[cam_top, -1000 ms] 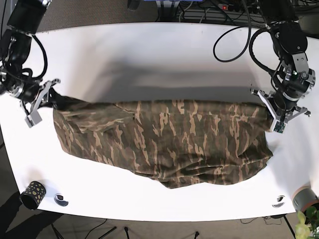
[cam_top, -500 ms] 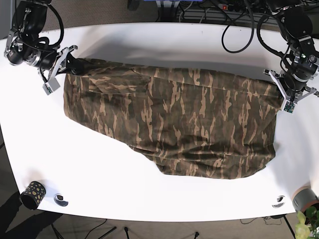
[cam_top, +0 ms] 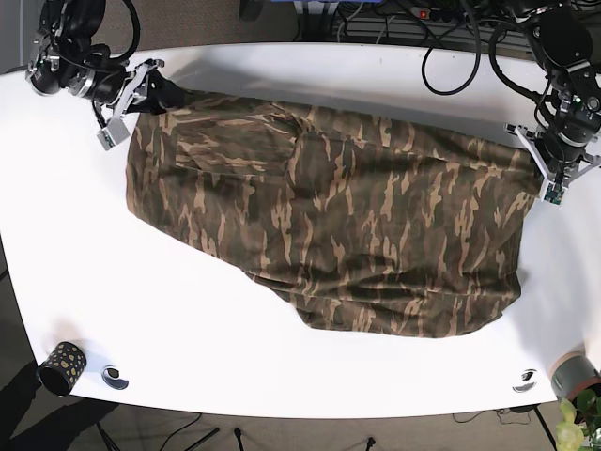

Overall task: Fold the T-shirt properly
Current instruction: 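Lay the shirt down flat, holding its corners with both grippers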

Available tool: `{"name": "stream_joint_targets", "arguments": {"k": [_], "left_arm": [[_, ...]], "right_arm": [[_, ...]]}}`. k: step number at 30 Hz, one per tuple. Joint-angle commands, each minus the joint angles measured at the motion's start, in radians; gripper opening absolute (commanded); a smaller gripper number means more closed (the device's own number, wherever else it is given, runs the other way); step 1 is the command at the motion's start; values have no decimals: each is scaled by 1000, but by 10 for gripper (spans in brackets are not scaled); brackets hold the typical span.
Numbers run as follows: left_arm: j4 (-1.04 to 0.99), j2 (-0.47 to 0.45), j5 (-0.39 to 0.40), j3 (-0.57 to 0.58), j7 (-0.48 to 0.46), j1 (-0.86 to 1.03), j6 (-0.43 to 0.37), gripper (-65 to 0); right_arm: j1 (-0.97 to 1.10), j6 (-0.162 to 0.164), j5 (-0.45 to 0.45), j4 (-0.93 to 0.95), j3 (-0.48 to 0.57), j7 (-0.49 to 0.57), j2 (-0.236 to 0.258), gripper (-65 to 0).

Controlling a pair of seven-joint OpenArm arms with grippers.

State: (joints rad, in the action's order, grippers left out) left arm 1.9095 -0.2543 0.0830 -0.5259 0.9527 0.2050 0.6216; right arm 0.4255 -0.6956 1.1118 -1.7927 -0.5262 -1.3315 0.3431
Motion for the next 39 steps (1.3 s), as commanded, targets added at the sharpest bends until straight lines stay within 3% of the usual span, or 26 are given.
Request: {"name": "stream_joint_targets", "arguments": {"k": [1, 4, 8, 13, 22, 31, 33, 39], "left_arm": [[15, -15, 8, -7, -18, -9, -3, -639], [15, -15, 8, -10, -18, -8, -3, -639], [15, -15, 8, -10, -18, 1, -3, -639], [15, -15, 8, -7, -18, 1, -3, -639], [15, -13, 8, -1, -18, 3, -3, -639], [15, -13, 8, -4, -18, 1, -1, -639], [15, -13, 8, -4, -18, 1, 2, -639], [15, -13, 8, -7, -18, 1, 2, -639]], "right_arm": [[17, -3, 87, -19, -25, 17, 15, -365], [49, -3, 158, -15, -74, 17, 15, -325], [55, -3, 149, 58, -154, 24, -17, -322], [6, -3, -5, 179, -216, 22, -57, -319], [-64, -3, -270, 189, -219, 24, -155, -322], [-164, -3, -393, 189, -219, 24, -243, -331], [-187, -3, -427, 189, -219, 24, -252, -374], [-230, -3, -487, 182, -219, 24, -256, -650]]}}
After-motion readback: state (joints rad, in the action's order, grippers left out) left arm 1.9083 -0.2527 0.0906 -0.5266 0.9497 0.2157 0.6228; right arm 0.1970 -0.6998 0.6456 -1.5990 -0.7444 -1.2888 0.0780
